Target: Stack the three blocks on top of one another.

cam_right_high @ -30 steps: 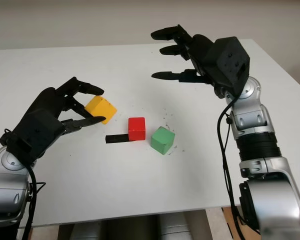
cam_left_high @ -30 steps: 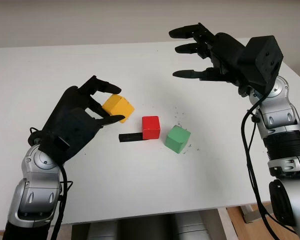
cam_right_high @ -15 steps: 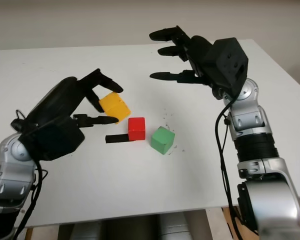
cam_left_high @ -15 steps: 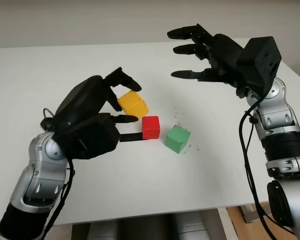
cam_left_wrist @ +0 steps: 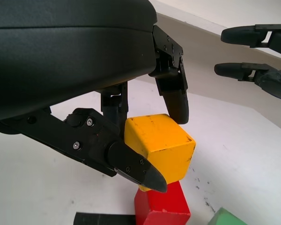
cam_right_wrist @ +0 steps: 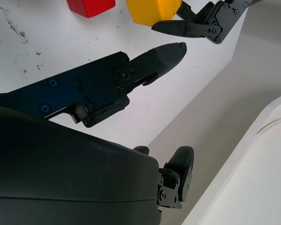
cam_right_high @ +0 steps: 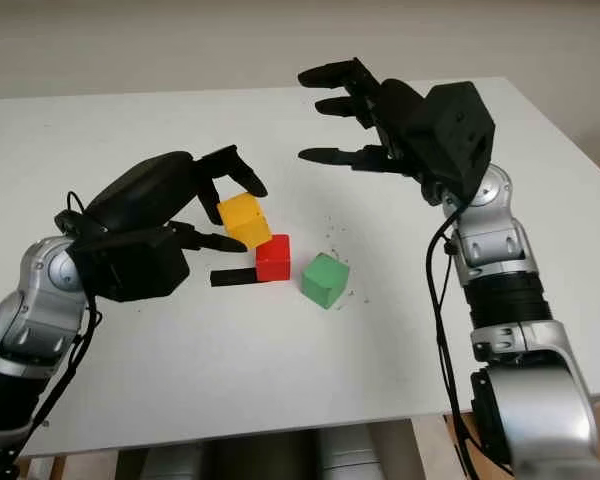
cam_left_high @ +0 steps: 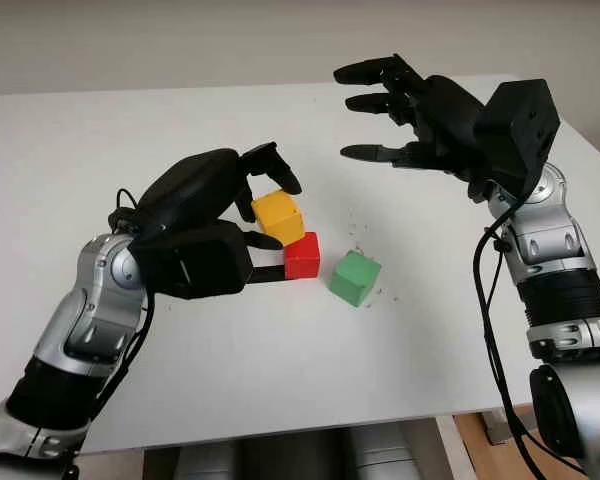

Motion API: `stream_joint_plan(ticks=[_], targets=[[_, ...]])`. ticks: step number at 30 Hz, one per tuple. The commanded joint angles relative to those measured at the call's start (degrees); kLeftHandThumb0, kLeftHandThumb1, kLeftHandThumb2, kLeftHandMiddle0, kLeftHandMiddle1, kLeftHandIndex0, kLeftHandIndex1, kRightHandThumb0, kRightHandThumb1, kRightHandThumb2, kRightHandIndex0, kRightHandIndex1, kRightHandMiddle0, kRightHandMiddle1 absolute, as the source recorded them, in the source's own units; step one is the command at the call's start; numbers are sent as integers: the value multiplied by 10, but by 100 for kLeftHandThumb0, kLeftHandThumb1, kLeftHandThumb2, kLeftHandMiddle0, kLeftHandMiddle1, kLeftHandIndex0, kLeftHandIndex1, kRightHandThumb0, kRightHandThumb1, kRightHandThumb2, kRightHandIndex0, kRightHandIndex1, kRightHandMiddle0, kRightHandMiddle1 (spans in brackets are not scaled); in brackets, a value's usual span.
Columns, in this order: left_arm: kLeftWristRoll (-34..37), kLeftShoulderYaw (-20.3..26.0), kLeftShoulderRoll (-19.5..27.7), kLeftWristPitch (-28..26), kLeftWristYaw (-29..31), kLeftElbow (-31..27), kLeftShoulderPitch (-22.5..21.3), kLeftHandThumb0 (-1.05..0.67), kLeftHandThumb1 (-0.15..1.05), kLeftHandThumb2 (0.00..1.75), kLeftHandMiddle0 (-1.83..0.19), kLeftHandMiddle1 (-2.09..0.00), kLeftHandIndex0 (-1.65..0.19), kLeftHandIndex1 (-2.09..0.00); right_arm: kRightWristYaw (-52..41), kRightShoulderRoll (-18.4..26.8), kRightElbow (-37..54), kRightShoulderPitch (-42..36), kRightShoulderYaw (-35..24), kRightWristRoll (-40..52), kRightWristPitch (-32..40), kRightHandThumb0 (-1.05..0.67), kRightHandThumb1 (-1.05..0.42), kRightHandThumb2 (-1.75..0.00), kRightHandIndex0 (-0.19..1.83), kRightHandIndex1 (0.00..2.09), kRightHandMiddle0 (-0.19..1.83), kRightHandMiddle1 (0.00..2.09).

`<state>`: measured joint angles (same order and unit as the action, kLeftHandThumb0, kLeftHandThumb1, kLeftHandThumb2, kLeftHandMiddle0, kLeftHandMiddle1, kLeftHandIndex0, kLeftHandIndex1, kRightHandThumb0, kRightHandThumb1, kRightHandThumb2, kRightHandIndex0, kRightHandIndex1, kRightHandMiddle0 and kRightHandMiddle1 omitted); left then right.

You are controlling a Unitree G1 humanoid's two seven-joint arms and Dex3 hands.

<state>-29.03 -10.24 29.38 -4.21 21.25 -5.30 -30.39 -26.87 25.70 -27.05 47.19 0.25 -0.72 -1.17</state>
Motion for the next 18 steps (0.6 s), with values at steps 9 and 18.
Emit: stream_joint_plan(ticks=[9, 18], targets=[[-2, -8, 2, 63, -10, 53, -30, -9, 95, 6, -52, -157, -38, -129, 20, -6, 13, -6, -10, 1, 6, -61, -98, -7, -7, 81, -12, 89], [-1, -10, -3, 85, -9, 79, -38, -10, 96, 6, -46, -158, -35, -131, 51, -25, 22, -15, -25, 22, 11, -66, -105, -34, -12, 80, -19, 88]])
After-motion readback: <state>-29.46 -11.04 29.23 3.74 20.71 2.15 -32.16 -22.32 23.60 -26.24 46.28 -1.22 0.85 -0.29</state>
